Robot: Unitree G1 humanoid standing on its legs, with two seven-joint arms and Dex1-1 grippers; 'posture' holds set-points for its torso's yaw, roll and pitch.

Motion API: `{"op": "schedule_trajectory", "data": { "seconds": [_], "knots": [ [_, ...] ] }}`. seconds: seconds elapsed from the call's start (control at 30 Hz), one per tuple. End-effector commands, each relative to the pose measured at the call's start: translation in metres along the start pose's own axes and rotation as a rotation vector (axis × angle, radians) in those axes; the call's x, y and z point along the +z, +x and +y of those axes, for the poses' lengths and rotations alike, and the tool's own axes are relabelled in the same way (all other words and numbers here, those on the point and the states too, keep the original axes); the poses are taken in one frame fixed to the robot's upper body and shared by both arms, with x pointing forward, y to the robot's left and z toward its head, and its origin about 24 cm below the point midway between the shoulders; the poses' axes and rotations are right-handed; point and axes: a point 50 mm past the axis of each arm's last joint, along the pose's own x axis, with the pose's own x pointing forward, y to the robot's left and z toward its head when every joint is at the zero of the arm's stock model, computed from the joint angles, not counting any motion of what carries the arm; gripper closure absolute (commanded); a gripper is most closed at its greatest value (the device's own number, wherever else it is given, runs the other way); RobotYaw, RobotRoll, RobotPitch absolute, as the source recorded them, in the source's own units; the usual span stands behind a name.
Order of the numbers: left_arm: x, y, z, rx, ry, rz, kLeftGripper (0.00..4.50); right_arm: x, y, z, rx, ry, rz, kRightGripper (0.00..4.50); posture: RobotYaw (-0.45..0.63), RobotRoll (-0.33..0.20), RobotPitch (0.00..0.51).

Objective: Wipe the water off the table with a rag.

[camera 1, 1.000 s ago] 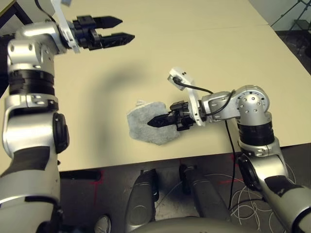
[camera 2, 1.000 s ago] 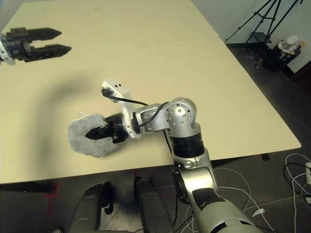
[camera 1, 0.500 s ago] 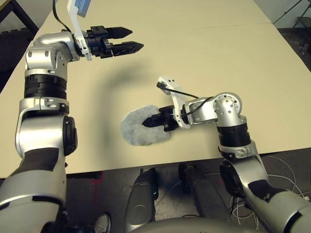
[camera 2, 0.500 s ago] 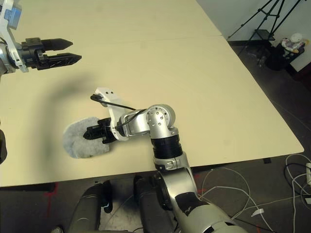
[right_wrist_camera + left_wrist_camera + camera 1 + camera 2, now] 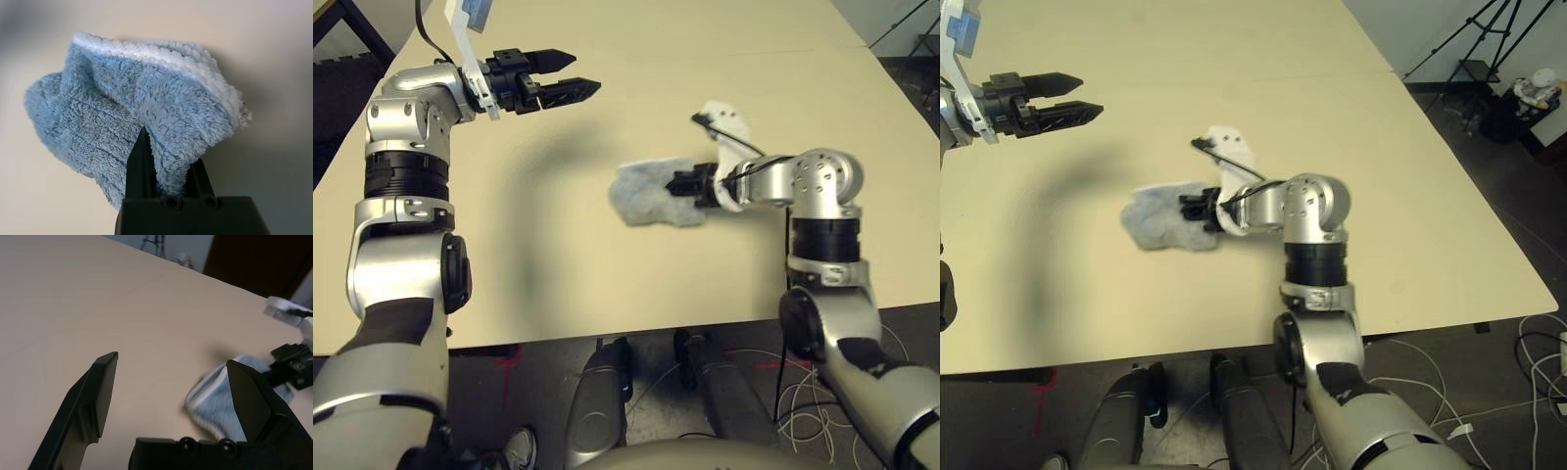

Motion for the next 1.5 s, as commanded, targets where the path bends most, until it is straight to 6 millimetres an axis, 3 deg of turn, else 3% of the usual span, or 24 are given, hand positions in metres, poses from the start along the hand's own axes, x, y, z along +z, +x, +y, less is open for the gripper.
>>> {"op": "schedule_trajectory", "data": {
  "seconds": [0.03, 0.27, 0.43, 0.63, 0.87, 1.0, 1.27, 1.43, 1.5],
  "knots": [
    [-0.008, -0.01, 0.016, 0.193, 0.029, -0.039, 0.0, 0.009, -0.009, -0.036, -0.144, 0.037, -0.079, 4.48, 0.01, 0.0, 0.234],
    [-0.034, -0.033, 0.033, 0.498, 0.051, -0.091, 0.0, 0.007, -0.033, -0.095, -0.376, 0.136, -0.158, 4.48, 0.0, 0.0, 0.224],
    [-0.065, -0.06, 0.04, 0.713, 0.062, -0.064, 0.0, -0.005, -0.044, -0.112, -0.433, 0.199, -0.168, 4.48, -0.01, 0.0, 0.223],
    [-0.086, -0.089, 0.044, 0.922, 0.067, -0.059, 0.0, -0.028, -0.039, -0.097, -0.388, 0.223, -0.136, 4.48, -0.01, 0.0, 0.217],
    [-0.088, -0.079, 0.041, 0.883, 0.072, -0.053, 0.0, -0.036, -0.024, -0.069, -0.322, 0.209, -0.103, 4.48, -0.01, 0.0, 0.215],
    [-0.085, -0.073, 0.041, 0.869, 0.071, -0.059, 0.0, -0.03, -0.023, -0.066, -0.332, 0.192, -0.113, 4.48, -0.02, 0.0, 0.214],
    [-0.085, -0.062, 0.039, 0.846, 0.058, -0.068, 0.0, 0.007, -0.041, -0.084, -0.386, -0.05, -0.225, 1.98, -0.01, 0.0, 0.208],
    [-0.091, -0.057, 0.035, 0.84, 0.047, -0.065, 0.0, 0.035, -0.078, -0.091, -0.285, -0.137, -0.225, 0.28, -0.01, 0.0, 0.201],
    [-0.091, -0.054, 0.034, 0.837, 0.046, -0.074, 0.0, 0.05, -0.09, -0.11, -0.315, -0.138, -0.303, 0.03, -0.01, 0.0, 0.194]
  ]
}}
